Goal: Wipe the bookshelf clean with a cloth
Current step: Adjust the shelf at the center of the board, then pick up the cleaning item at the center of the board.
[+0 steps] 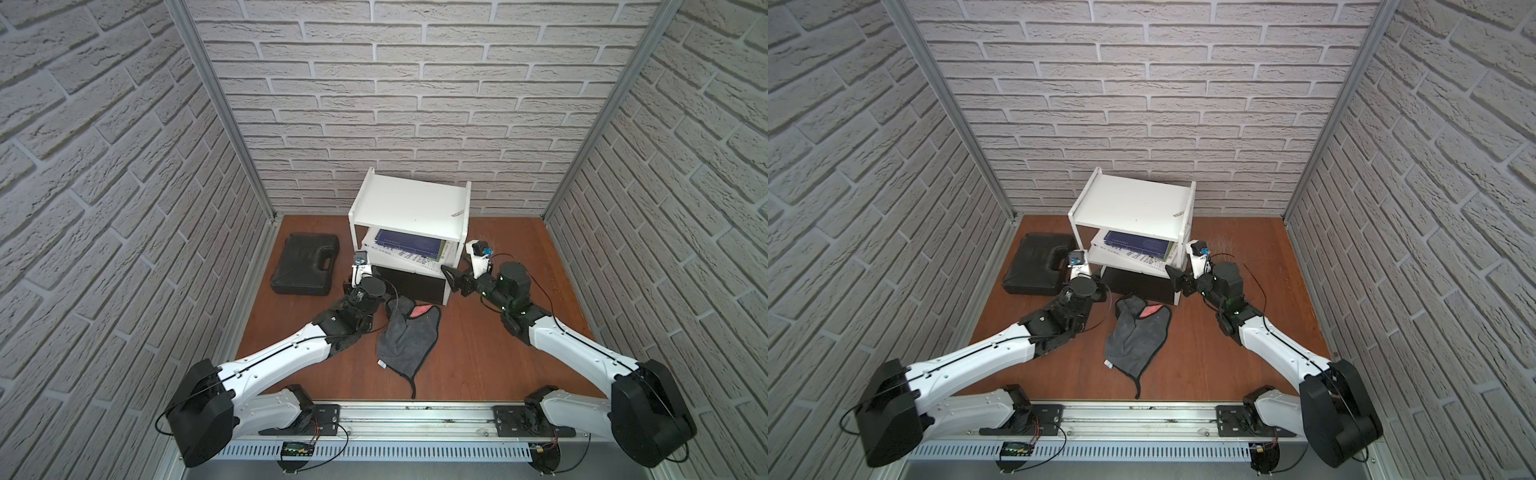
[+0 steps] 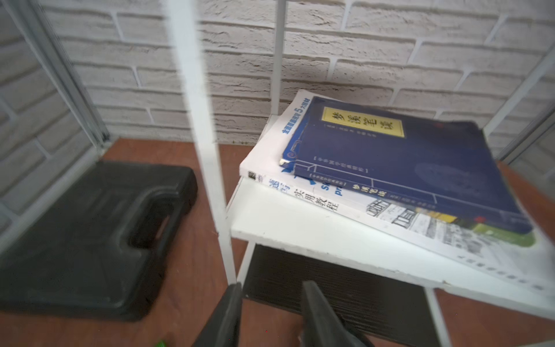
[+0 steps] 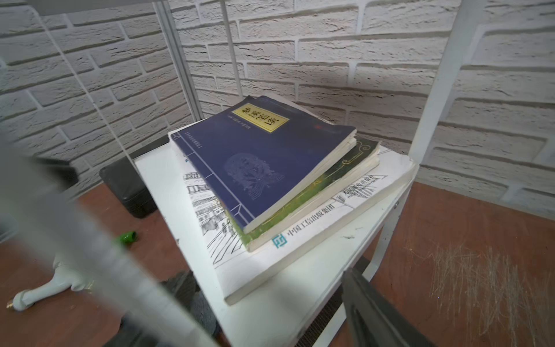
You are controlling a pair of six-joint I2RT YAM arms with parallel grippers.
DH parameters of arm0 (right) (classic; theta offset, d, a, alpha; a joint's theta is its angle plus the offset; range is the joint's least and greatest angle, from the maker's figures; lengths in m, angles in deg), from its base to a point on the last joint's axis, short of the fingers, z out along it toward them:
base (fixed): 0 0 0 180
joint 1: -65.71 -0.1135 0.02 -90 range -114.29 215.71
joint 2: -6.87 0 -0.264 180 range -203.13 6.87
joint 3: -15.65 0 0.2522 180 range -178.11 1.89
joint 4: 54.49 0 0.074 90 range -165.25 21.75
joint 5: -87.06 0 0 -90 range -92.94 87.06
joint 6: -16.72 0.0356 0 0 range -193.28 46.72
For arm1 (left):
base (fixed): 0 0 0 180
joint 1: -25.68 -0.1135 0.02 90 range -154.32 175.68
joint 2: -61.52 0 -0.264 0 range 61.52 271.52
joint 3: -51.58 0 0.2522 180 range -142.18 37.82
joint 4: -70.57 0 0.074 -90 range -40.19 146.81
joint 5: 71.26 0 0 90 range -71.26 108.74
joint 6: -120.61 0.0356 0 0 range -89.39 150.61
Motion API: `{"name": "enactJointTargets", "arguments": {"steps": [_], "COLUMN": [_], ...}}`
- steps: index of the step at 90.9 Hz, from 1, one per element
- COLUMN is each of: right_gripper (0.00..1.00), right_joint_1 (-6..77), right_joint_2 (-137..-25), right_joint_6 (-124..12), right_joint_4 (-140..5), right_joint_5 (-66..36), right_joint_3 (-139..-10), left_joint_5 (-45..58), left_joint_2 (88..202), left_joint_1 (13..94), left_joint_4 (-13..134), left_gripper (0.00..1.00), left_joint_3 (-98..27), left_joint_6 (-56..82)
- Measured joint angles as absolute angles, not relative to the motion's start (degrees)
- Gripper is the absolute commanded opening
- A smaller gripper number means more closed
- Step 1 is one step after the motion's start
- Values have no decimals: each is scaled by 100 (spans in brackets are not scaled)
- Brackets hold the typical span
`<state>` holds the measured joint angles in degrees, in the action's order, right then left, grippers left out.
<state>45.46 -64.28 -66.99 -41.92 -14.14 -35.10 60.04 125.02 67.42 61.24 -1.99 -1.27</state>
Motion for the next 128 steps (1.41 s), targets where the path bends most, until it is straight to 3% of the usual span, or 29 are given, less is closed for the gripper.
{"name": "enactJointTargets", "arguments": {"steps": [12,15,24,44,64,71,80,89,97,107,128], "right_gripper": [62,61,61,63,86,87,99,100,100,100,100], "right_joint_1": [4502,4496,4507,4998,5226,5202,4985,4498,3982,3259,2144], "right_joint_2": [-6664,-6695,-6797,-7121,-7014,-6594,-5635,-4629,-4415,-5106,-7873], "right_joint_6": [-6671,-6680,-6756,-6800,-6946,-6894,-6717,-6553,-6566,-7075,-8732], "right_joint_4": [-4142,-4149,-4264,-4710,-4940,-5062,-5080,-4874,-5106,-5821,-8059], "right_joint_5": [-1012,-969,-864,-641,-1181,-1250,-1222,-1279,-1443,-1607,-1530], "right_joint_3": [-3740,-3786,-3941,-4426,-4509,-4243,-3519,-2647,-2461,-2942,-5335], "left_joint_5": [5600,5449,5075,4684,4503,4455,4457,4448,4448,4284,3567], "left_joint_2": [11547,11364,10946,10284,10183,10183,10190,10251,10382,10638,10769], "left_joint_1": [6272,6038,5577,5352,5236,5227,5192,5120,5059,4858,4515], "left_joint_4": [5949,5894,5741,5551,5509,5533,5553,5595,5756,5839,6003], "left_gripper": [95,98,98,98,98,99,99,98,98,98,98], "left_joint_3": [367,476,697,791,874,990,1112,1130,1130,1130,1226], "left_joint_6": [-254,-282,-234,100,188,225,229,227,168,-112,-933]}}
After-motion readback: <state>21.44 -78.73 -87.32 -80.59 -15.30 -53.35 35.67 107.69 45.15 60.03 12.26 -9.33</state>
